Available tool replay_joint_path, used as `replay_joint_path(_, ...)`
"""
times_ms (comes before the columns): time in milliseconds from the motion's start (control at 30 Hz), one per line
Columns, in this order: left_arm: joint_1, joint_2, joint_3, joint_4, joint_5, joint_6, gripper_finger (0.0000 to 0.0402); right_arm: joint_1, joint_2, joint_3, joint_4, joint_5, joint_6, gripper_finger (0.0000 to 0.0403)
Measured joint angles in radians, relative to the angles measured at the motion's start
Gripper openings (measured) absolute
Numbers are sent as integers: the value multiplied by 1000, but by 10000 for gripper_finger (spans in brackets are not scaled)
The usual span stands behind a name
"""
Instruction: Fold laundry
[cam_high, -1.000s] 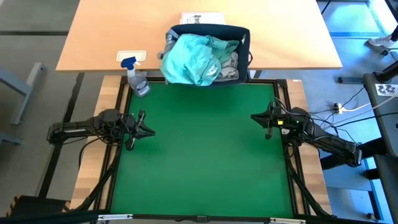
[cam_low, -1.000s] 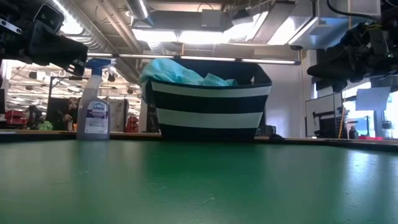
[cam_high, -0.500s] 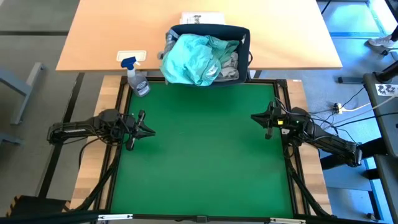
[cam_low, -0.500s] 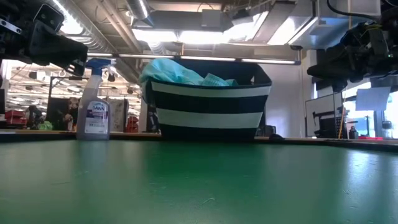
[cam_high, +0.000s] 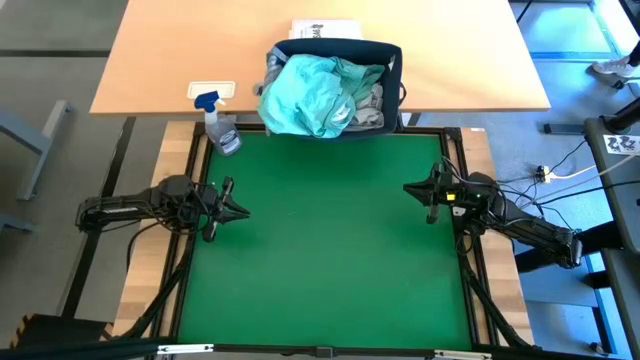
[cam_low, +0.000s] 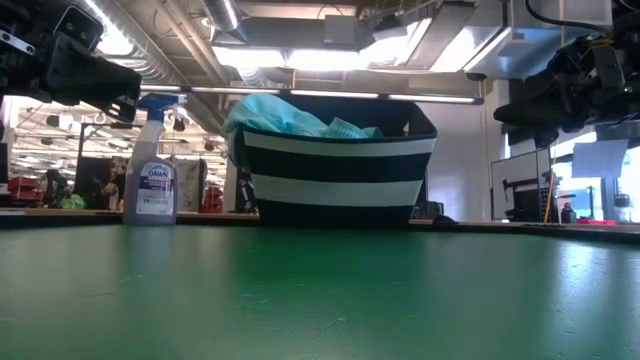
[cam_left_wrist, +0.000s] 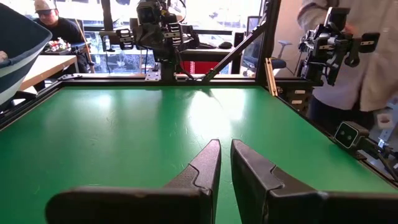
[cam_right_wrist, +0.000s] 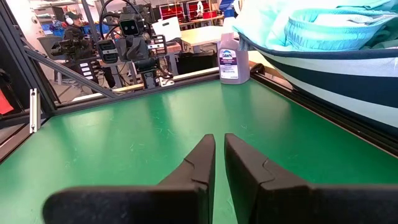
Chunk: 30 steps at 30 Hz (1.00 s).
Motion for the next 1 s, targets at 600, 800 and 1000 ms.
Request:
replay_joint_path(600,0,0,0,0,0,0,34,0,-2,0,0,9,0,37)
replay_joint_path(800,0,0,0,0,0,0,34,0,4,-5,37,20,22,37)
replay_joint_path(1000,0,0,0,0,0,0,34,0,7,-5,138,67,202,37)
